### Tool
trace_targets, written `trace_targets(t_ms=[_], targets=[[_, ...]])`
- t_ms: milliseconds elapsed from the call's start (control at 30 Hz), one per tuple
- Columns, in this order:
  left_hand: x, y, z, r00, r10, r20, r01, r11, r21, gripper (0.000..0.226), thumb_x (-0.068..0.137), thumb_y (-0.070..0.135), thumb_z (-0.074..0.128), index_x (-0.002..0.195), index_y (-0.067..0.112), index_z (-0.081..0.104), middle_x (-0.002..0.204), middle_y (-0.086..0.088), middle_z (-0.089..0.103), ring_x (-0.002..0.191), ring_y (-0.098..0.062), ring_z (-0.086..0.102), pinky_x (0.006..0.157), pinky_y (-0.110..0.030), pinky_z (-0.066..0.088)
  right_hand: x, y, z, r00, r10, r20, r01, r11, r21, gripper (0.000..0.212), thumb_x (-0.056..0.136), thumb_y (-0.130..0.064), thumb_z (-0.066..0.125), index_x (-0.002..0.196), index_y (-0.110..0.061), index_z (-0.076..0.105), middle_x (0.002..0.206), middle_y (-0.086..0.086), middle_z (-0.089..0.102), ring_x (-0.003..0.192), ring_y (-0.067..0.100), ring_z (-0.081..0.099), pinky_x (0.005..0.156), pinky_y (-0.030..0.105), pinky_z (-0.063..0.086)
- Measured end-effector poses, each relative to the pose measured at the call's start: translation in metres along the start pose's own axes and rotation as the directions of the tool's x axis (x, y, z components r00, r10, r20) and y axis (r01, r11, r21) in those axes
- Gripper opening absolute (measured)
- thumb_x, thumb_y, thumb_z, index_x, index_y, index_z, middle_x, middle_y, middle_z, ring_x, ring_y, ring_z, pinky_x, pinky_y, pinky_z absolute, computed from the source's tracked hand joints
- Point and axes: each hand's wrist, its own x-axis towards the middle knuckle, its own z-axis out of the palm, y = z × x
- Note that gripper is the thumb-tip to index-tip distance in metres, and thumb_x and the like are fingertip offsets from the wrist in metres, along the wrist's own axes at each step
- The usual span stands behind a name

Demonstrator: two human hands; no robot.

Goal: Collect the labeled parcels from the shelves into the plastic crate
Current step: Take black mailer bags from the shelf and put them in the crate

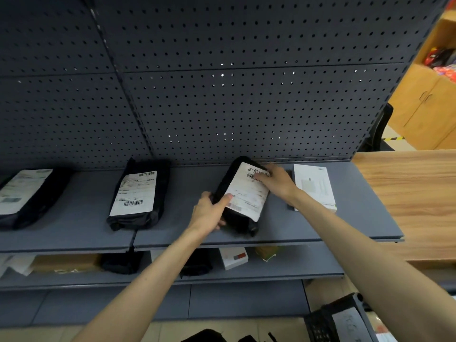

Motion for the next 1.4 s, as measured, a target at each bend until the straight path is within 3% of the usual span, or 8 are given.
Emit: trace_targets(t_ms=[133,300,433,567,733,1033,1300,1400], targets=[[0.024,0.004,-0.006,0.998,0.030,-0.053,-0.035,0.995,-0.095,0.076,0.093,0.040,0.070,0.154,0.015,0.033,0.142,-0.007,0.058,0.124,-0.024,0.059,0.105,-0.041,0.049,-0.027,0.019,-0.003,0.994,0.061,-0.095,-0.058,0.998,0.033,0.041,0.094,-0.031,0.065,0.126,-0.005,0.055,0.114,0.003,0.065,0.101,0.019,0.061,0.073,0.022,0.045],[0.038,0.006,-0.009,0.998,0.070,0.000,-0.070,0.993,-0.099,0.064,0.094,0.030,0.072,0.149,0.013,0.045,0.132,-0.006,0.066,0.112,-0.017,0.065,0.105,-0.036,0.049,-0.046,0.033,0.002,0.986,0.122,-0.116,-0.118,0.992,0.041,0.051,0.091,-0.036,0.068,0.127,-0.003,0.051,0.117,0.006,0.065,0.105,0.022,0.061,0.085,0.031,0.048],[0.029,0.002,-0.014,0.992,0.079,-0.101,-0.076,0.996,0.040,0.070,0.091,0.048,0.069,0.145,0.012,0.044,0.136,-0.004,0.060,0.124,-0.022,0.057,0.099,-0.029,0.044,-0.028,0.025,-0.016,0.955,0.067,-0.288,-0.099,0.990,-0.099,0.043,0.086,-0.041,0.072,0.104,-0.004,0.059,0.101,0.010,0.064,0.095,0.029,0.060,0.073,0.032,0.042],[0.001,-0.005,-0.021,0.972,0.074,-0.225,-0.035,0.984,0.174,0.056,0.093,0.064,0.053,0.111,0.011,0.053,0.108,-0.006,0.063,0.099,-0.025,0.059,0.083,-0.035,0.044,-0.004,0.007,-0.022,0.964,-0.120,-0.239,0.056,0.965,-0.257,0.042,0.091,-0.036,0.067,0.120,-0.007,0.061,0.124,0.012,0.058,0.117,0.030,0.053,0.091,0.034,0.043],[-0.020,-0.016,-0.010,0.996,0.053,-0.076,-0.035,0.974,0.225,0.067,0.095,0.068,0.044,0.071,0.011,0.069,0.064,0.001,0.071,0.064,-0.018,0.070,0.078,-0.035,0.057,0.011,-0.018,-0.011,0.983,-0.170,0.076,0.186,0.918,-0.350,0.050,0.097,-0.036,0.057,0.140,-0.011,0.052,0.144,0.006,0.053,0.133,0.026,0.048,0.110,0.039,0.038],[0.014,0.000,0.001,0.997,0.066,0.037,-0.061,0.992,-0.111,0.024,0.101,0.039,0.056,0.111,0.022,0.071,0.108,0.003,0.074,0.100,-0.016,0.069,0.090,-0.039,0.057,-0.004,0.000,-0.007,0.989,-0.009,0.149,0.045,0.968,-0.245,0.032,0.096,-0.040,0.057,0.098,-0.010,0.069,0.095,0.003,0.073,0.090,0.021,0.069,0.075,0.032,0.052],[0.024,-0.007,0.016,0.998,0.032,0.059,-0.024,0.990,-0.140,0.039,0.105,0.043,0.048,0.122,0.016,0.070,0.114,0.002,0.073,0.106,-0.013,0.067,0.089,-0.026,0.047,-0.041,0.024,0.017,0.994,0.053,0.095,-0.053,0.999,0.002,0.038,0.100,-0.044,0.050,0.106,-0.009,0.064,0.101,0.004,0.072,0.095,0.019,0.068,0.084,0.035,0.054],[0.020,0.002,0.011,0.991,0.111,0.074,-0.092,0.971,-0.220,0.033,0.106,0.036,0.047,0.129,0.021,0.067,0.120,0.005,0.072,0.105,-0.005,0.066,0.088,-0.017,0.048,-0.043,0.014,0.016,0.997,0.033,0.068,-0.035,0.999,0.035,0.031,0.102,-0.037,0.051,0.101,-0.009,0.063,0.098,0.002,0.070,0.090,0.018,0.066,0.072,0.024,0.051]])
